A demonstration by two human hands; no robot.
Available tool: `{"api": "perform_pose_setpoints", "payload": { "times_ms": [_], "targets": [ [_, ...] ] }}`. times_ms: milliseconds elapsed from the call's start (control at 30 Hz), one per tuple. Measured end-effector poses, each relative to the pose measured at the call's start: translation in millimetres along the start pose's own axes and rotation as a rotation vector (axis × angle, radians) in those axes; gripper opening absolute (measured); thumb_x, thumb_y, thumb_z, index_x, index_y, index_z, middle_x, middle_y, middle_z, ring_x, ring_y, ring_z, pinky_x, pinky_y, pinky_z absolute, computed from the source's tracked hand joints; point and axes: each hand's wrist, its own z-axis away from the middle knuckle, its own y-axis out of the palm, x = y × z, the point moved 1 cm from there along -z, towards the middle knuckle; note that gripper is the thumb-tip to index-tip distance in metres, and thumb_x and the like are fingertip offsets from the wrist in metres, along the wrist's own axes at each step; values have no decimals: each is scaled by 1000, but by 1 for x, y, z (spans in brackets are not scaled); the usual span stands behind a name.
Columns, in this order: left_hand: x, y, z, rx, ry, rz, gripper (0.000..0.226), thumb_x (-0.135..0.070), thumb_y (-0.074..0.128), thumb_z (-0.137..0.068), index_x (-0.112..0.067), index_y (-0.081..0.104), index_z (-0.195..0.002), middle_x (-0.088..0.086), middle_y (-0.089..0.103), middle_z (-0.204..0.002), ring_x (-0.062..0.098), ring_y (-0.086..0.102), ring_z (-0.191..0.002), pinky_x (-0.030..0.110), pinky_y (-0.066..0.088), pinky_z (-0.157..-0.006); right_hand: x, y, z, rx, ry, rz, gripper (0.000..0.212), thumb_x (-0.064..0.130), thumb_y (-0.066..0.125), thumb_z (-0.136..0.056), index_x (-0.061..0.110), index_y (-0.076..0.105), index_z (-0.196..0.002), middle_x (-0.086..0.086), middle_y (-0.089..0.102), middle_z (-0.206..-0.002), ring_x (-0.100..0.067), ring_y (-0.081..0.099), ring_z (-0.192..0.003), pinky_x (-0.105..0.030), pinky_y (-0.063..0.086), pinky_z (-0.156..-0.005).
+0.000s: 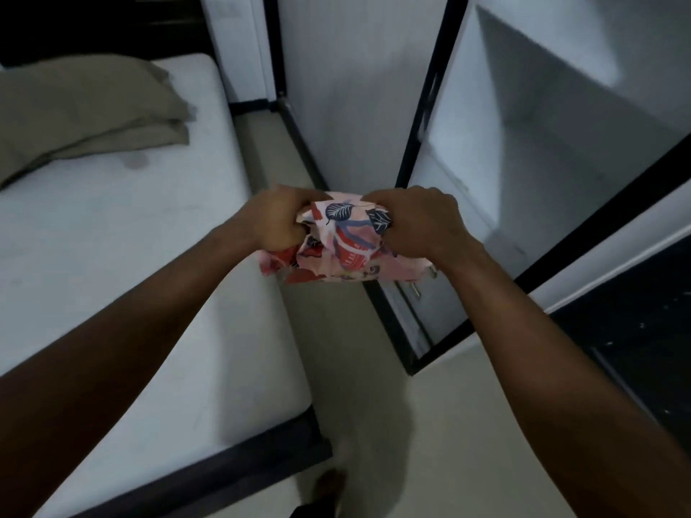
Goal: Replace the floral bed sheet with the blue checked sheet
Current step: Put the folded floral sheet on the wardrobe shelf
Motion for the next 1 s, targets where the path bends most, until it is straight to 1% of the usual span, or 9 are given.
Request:
{"api": "perform_pose_setpoints", "payload": {
  "times_ms": [167, 300, 500, 633, 700, 733, 833, 900, 1000],
  "targets": [
    [-28, -52, -62, -306, 126, -70, 59, -35, 54, -67, -27, 64, -125, 0, 72, -113, 24, 68, -101, 31, 50, -82, -28, -75, -37, -312, 9, 12, 38, 52, 63, -88, 40, 64, -124, 11, 73, -112, -18, 68, -100, -29, 46, -82],
    [-65, -96, -118, -447, 144, -30, 62, -31, 53, -68, -24, 60, -129, 3, 69, -118, 28, 63, -107, 38, 50, -87, -54, -143, -60, -482, 26, 61, 37, 44, 60, -90, 41, 63, -127, 10, 71, -118, -18, 65, -107, -31, 46, -86],
    [-145, -154, -218, -713, 414, 43, 58, -44, 51, -82, -22, 58, -135, 3, 66, -119, 22, 62, -104, 37, 51, -82, -109, -239, -96, -1202, 65, -119, 27, 22, 58, -87, 33, 76, -105, 10, 74, -105, -8, 60, -103, -27, 41, -88],
    [-195, -168, -295, -844, 545, -10, 60, -41, 65, -84, -19, 55, -139, 6, 60, -131, 24, 59, -112, 40, 52, -85, -140, -277, -104, -1425, 343, 34, 39, 22, 60, -81, 46, 70, -111, 20, 66, -122, -7, 55, -114, -34, 31, -88],
    [-217, -162, -328, -834, 615, -12, 62, -38, 65, -84, -17, 53, -141, 10, 55, -138, 28, 54, -122, 40, 50, -95, -168, -274, -100, -1499, 444, 22, 42, 23, 63, -79, 45, 69, -114, 16, 62, -131, -14, 54, -123, -29, 24, -88],
    [-225, -154, -342, -808, 630, -28, 63, -35, 63, -83, -17, 51, -142, 13, 52, -141, 30, 52, -126, 41, 49, -99, -185, -267, -99, -1497, 461, 32, 44, 23, 62, -78, 41, 69, -117, 8, 60, -136, -21, 52, -128, -28, 26, -94],
    [-222, -103, -383, -595, 625, -94, 77, -21, 74, -73, -17, 48, -145, 20, 49, -142, 38, 48, -129, 48, 49, -97, -234, -212, -107, -1262, 661, 45, 52, 40, 52, -81, 28, 61, -131, -14, 49, -146, -37, 42, -137, -56, 28, -110],
    [-203, -57, -405, -410, 610, -118, 84, -22, 83, -69, -21, 47, -145, 21, 49, -142, 43, 49, -125, 54, 51, -92, -267, -163, -121, -1121, 931, -65, 46, 50, 54, -88, 27, 67, -126, -10, 60, -136, -36, 55, -127, -54, 36, -103],
    [-181, -15, -430, -354, 641, -153, 77, -13, 71, -80, -34, 38, -146, 16, 51, -141, 43, 55, -116, 53, 54, -84, -281, -121, -124, -800, 963, -44, 48, 34, 59, -87, 42, 56, -134, -1, 51, -142, -31, 46, -135, -55, 34, -107]
  ]
}}
